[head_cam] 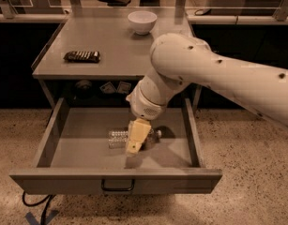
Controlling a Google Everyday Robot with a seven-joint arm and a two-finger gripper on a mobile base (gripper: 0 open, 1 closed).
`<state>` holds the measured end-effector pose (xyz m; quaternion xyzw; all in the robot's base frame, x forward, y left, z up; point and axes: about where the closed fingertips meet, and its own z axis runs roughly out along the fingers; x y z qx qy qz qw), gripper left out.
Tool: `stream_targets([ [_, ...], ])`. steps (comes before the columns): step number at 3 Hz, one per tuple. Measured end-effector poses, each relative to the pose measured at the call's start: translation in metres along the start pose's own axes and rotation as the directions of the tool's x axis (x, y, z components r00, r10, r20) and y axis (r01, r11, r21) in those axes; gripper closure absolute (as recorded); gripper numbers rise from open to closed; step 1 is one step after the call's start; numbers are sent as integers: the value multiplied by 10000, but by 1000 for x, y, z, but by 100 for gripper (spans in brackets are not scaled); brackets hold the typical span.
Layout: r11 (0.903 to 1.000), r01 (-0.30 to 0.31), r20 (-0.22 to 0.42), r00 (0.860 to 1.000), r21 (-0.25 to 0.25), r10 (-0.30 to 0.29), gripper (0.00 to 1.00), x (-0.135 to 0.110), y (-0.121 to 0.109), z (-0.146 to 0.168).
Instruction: Pick water bottle from top drawer and place on counter
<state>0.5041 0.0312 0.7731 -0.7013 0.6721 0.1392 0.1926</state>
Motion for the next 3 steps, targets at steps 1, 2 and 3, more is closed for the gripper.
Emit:
stream_targets([
  [1,9993,25,430,9991,360,-41,0,-27,-33,36],
  [2,9969,-531,683,9965,578,491,0,-35,-59,66],
  [3,9885,-1418,779,9874,522,1375,0,-17,-75,92],
])
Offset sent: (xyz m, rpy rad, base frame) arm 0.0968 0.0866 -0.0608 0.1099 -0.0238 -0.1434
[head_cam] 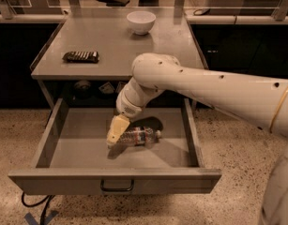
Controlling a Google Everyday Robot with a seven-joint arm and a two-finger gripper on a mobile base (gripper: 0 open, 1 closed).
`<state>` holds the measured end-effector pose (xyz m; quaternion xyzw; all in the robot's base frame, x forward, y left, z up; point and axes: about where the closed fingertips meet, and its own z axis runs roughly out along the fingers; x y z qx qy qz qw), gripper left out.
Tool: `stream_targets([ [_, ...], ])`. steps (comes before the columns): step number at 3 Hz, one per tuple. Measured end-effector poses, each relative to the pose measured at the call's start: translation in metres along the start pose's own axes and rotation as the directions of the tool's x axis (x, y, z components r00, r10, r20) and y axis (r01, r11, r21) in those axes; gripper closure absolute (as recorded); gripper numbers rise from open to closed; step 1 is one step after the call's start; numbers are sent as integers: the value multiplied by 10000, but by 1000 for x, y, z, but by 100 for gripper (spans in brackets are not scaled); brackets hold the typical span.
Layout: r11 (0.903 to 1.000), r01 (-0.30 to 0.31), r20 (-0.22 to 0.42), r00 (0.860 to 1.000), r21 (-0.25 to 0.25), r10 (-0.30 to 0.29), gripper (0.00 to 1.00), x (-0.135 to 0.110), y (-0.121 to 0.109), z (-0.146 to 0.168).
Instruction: Pick water bottle from top drawer and place on counter
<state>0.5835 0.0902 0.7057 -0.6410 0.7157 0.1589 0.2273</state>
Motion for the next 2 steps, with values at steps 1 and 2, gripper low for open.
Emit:
stream_targets([
  [1,9982,-596,-124,9982,-64,595,0,19,-7,18],
  [2,9945,-1044,-325,9940,-73,1041,0,37,-9,32],
])
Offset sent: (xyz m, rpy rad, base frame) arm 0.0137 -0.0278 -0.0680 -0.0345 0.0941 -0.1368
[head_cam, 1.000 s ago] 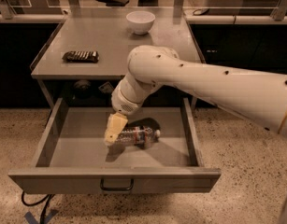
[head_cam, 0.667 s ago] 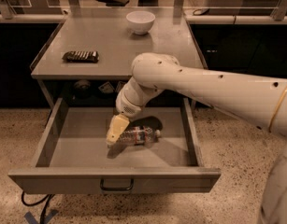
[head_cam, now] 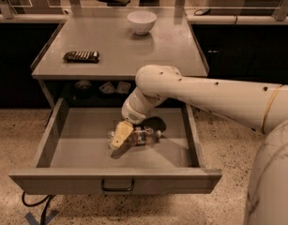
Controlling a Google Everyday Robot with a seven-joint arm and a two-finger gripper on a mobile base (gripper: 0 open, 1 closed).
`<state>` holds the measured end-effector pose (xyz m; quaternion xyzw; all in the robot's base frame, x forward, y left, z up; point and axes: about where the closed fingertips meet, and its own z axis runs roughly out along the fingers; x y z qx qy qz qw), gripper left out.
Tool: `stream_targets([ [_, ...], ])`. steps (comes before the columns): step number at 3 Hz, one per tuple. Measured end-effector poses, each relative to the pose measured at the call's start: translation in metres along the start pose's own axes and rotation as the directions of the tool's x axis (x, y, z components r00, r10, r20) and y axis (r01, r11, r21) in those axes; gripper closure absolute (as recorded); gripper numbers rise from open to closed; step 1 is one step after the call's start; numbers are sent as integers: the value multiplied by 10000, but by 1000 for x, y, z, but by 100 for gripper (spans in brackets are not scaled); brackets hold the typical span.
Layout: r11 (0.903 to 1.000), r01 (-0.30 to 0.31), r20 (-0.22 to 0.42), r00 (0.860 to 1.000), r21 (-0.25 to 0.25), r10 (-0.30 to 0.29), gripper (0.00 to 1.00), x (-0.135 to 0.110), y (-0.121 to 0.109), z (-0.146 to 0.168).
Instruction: Pick water bottle from top drawer and place on counter
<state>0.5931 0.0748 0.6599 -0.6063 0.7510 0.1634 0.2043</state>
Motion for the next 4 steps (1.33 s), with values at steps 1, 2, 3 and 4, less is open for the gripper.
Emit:
stream_targets([
  [1,9993,-374,-85,9993,-8,373,0,15,0,11],
  [2,9976,-682,-115,9976,-128,680,0,27,0,22],
  [3,9950,-931,-260,9954,-359,922,0,36,2,35],
  [4,9950,-931,-260,9954,-360,922,0,36,2,36],
])
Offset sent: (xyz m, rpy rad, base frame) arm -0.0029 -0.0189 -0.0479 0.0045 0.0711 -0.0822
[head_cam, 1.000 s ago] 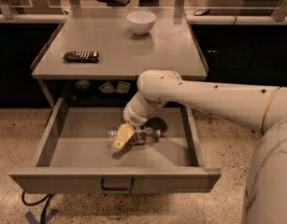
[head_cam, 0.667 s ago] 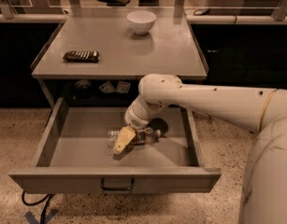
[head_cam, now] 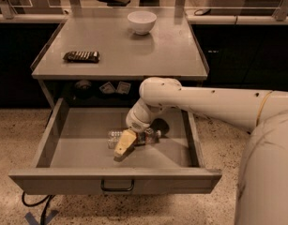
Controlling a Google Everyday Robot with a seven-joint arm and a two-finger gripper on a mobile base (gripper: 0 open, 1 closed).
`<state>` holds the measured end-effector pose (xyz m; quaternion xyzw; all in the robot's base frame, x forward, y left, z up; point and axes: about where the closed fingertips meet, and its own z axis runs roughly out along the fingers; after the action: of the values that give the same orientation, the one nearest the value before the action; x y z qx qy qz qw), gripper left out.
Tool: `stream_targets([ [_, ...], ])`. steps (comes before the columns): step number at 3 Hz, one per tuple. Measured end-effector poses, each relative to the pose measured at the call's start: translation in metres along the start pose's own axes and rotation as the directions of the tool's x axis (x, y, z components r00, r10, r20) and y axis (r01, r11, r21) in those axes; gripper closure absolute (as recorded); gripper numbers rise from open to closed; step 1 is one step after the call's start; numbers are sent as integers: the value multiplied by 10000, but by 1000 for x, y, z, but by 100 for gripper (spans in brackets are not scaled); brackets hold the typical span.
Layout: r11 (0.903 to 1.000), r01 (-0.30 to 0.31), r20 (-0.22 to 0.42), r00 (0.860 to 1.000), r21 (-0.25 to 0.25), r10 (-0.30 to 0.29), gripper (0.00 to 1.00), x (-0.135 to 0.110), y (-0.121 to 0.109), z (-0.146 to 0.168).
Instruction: Pick water bottle from top drawer and place on counter
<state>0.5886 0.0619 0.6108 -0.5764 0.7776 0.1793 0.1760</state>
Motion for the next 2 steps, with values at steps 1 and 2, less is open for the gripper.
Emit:
stream_targets([
  [1,10000,0,0,10000,-1,0,19,0,0,0],
  [2,10000,0,0,10000,-1,0,42,0,0,0],
])
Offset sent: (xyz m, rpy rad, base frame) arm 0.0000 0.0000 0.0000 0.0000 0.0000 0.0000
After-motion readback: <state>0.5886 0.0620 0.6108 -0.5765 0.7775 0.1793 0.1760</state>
